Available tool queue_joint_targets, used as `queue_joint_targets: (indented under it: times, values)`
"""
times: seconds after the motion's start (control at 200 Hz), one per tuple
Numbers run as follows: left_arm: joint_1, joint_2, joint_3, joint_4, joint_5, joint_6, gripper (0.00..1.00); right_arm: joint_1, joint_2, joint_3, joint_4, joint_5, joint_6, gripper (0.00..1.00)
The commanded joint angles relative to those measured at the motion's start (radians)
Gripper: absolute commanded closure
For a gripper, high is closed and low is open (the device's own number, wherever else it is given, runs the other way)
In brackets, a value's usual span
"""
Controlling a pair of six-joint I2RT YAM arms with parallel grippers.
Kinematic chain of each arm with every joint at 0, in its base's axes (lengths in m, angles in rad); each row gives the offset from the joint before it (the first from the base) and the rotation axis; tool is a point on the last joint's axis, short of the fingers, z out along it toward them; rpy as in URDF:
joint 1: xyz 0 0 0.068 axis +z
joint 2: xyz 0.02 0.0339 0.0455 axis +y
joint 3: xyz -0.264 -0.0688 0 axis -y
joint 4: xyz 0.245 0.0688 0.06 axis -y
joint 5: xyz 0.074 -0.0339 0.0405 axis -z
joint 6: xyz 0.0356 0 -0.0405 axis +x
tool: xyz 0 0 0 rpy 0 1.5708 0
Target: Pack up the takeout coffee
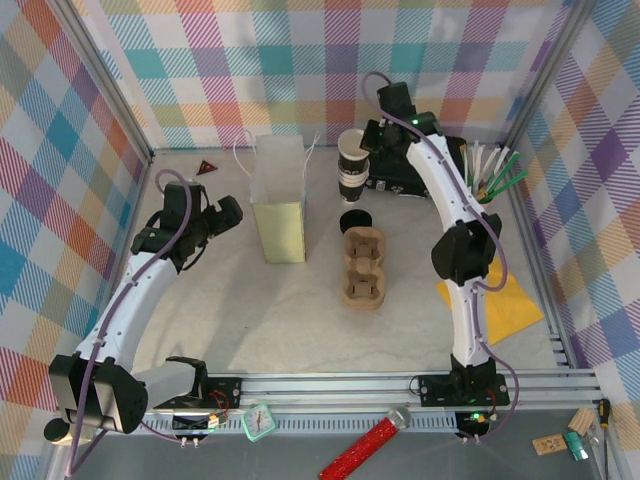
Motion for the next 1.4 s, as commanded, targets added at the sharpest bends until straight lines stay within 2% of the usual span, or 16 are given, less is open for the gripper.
queue_joint_targets:
  times: [0.0, 0.18, 0.445, 0.7, 0.96, 1.395]
  values:
    - [-0.019, -0.013, 0.043, -0.016, 0.031, -0.004, 0.0, 0.001, -0.094, 0.031, -0.02, 0.01, -0.014, 1.0]
    - [-0.068, -0.048, 0.089, -0.018, 0.04, -0.003, 0.0, -0.006, -0.219, -0.051, -0.111, 0.056, -0.053, 1.0]
    - [-0.179, -0.055, 0.175, -0.016, 0.002, -0.003, 0.0, -0.106, -0.591, -0.554, 0.008, -0.028, -0.011, 1.0]
    - [-0.295, -0.03, 0.217, -0.005, -0.025, 0.004, 0.0, -0.16, -0.821, -0.987, 0.056, -0.14, -0.008, 1.0]
    - [-0.391, 0.01, 0.234, -0.023, -0.069, 0.002, 0.0, -0.162, -0.907, -1.306, 0.148, -0.144, -0.022, 1.0]
    - [-0.428, 0.022, 0.254, -0.057, -0.104, -0.001, 0.0, -0.162, -0.974, -1.495, 0.263, -0.074, -0.079, 1.0]
